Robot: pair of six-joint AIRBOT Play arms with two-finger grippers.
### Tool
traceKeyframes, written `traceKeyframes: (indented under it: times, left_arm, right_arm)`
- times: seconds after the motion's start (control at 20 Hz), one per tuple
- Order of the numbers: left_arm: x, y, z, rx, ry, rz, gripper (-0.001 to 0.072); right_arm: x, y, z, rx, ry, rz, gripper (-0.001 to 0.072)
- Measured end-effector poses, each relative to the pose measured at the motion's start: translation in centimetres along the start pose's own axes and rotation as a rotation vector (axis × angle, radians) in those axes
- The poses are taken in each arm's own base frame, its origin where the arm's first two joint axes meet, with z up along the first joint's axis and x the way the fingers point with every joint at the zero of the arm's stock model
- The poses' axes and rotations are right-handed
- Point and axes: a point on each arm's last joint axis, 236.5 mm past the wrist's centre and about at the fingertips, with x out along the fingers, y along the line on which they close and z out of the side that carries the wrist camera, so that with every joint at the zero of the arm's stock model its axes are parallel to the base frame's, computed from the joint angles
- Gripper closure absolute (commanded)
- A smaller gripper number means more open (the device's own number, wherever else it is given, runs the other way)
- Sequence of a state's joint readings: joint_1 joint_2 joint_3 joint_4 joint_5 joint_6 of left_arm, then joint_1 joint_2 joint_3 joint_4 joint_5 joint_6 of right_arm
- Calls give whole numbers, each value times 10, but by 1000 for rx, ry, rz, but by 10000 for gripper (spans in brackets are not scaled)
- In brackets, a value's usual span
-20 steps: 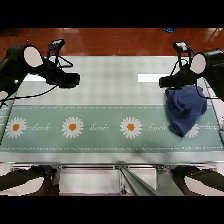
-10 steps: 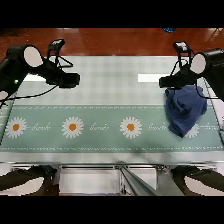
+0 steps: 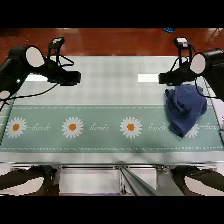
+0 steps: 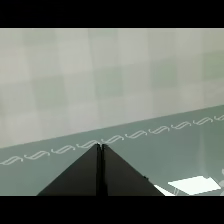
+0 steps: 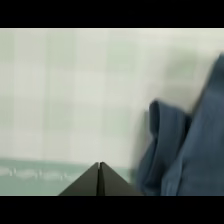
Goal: Fold the shirts.
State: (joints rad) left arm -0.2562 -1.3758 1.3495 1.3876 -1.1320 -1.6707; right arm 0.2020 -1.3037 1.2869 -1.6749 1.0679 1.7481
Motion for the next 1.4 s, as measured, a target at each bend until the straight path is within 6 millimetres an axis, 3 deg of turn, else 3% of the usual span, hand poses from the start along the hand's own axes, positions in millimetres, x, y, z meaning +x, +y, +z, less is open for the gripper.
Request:
traceKeyframes:
  times: [0.05,0.15,0.25,0.35,0.5,0.6,0.8,0.9,0.95,1.05,1.15,1.25,1.4]
  left_arm:
    - [4,0,5,-2,-19,-1,649]
    - [14,2,15,-5,-49,-1,208]
    - [26,5,22,-13,-65,1,198]
    - [34,10,23,-21,-62,9,198]
    - [35,20,15,-29,-24,23,198]
    - [23,23,7,11,6,28,198]
    - [-12,19,-23,60,28,13,198]
    - [-23,13,-44,46,23,-17,198]
    - [-27,9,-54,36,13,-35,198]
    - [-33,5,-71,12,-5,-61,198]
    - [-43,6,-83,-6,-25,-68,198]
    - [-59,18,-88,-16,-60,-42,198]
    - [-87,51,-92,-66,-124,32,198]
  right_arm:
    - [1,-4,12,-16,-49,-19,296]
    - [4,-26,30,-31,-118,-100,296]
    - [6,-66,33,18,-127,-215,296]
    - [6,-110,20,110,-84,-299,296]
    - [17,-157,-22,229,40,-347,296]
    - [32,-167,-59,287,134,-321,296]
    - [66,-164,-127,348,269,-261,316]
    - [78,-157,-148,367,291,-230,591]
    - [83,-153,-154,374,295,-215,686]
    - [90,-144,-159,367,296,-170,687]
    - [90,-126,-153,363,287,-87,688]
    - [77,-101,-128,366,240,31,688]
    - [26,-81,-44,322,-5,163,688]
